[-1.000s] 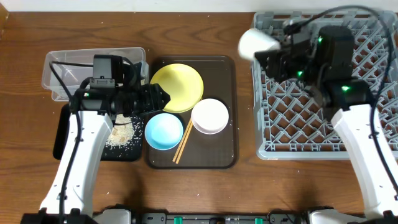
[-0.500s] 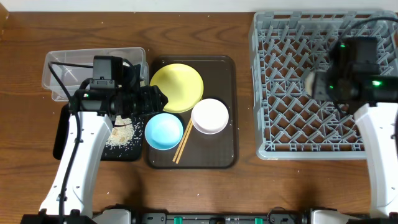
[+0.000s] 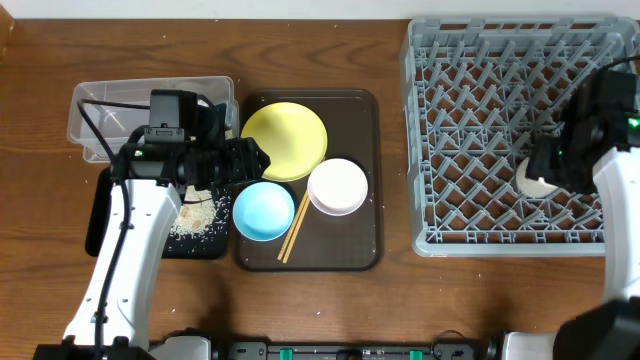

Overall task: Sort waste into correct bins and load items into the dishwasher rack
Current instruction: 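Place the cream cup into the grey dish rack with the right gripper, then reach the right gripper to the pink bowl on the brown tray and grasp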

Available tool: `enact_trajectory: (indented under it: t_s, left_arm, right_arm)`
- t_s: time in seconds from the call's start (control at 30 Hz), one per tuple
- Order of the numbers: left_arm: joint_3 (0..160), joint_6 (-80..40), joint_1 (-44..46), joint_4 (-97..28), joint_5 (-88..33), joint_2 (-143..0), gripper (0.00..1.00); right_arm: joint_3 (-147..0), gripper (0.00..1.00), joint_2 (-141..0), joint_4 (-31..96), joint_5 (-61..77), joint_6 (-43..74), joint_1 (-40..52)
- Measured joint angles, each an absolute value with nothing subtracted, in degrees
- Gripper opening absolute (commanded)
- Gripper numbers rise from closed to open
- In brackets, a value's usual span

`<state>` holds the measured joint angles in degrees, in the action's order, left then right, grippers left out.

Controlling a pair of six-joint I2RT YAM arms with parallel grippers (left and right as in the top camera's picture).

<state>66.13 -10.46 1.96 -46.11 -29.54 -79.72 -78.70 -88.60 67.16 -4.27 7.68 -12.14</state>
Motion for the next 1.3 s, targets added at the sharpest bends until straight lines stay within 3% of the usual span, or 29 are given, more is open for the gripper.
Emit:
enact_trajectory:
  t_s: [0.1,0.13,0.33,0.37,0.4,0.63,0.9,1.13,1.27,1.3]
  left_arm:
    - [66.13,-10.46,1.96,-46.11,-29.54,-79.72,0.62]
    - [66.13,-10.46,1.96,-46.11,-29.54,-79.72,0.63]
    - [66.13,-10.44,1.96,-46.11,-29.54,-79.72,0.67]
    - [66.13,-10.44,1.96,-46.11,-29.54,-79.72,0.67]
    - [66.13,-10.44,1.96,-46.11,-29.54,-79.72,0.67]
    - [66.13,-10.44,1.96,-46.11,-29.54,-79.72,0.68]
    - [66.13,-10.44,1.96,-47.68,-28.27,-79.72,0.72]
    - [66.13,-10.44,1.93,-50.65,-24.51,-79.72,0.73]
    - [66.13,-10.44,1.93,-51.75,-22.15,-79.72,0.73]
    - [66.13,-10.46,1.93,-52.27,-21.50,-79.72,0.74]
  right_arm:
    - [-77.32,0.08,-90.24,67.11,-4.10,7.68,-12.14]
    - [-76.86,0.15,-90.89,67.00,-4.05,7.68,-12.14]
    - [-76.31,0.74,-93.45,64.16,-3.79,7.70,-12.14]
    - [-76.31,0.96,-93.45,63.83,-3.68,7.94,-12.14]
    - [-76.31,0.99,-93.43,63.61,-3.51,8.29,-12.14]
    - [-76.42,0.99,-93.43,63.72,0.54,7.77,-12.14]
    - [-78.65,0.99,-91.79,58.00,19.53,3.66,-11.25]
    - [-79.20,0.99,-89.76,50.17,25.28,1.41,1.52]
    - [-79.22,0.91,-90.02,48.07,23.42,0.58,10.09]
    - [-79.29,0.82,-90.41,47.68,22.70,0.40,12.10]
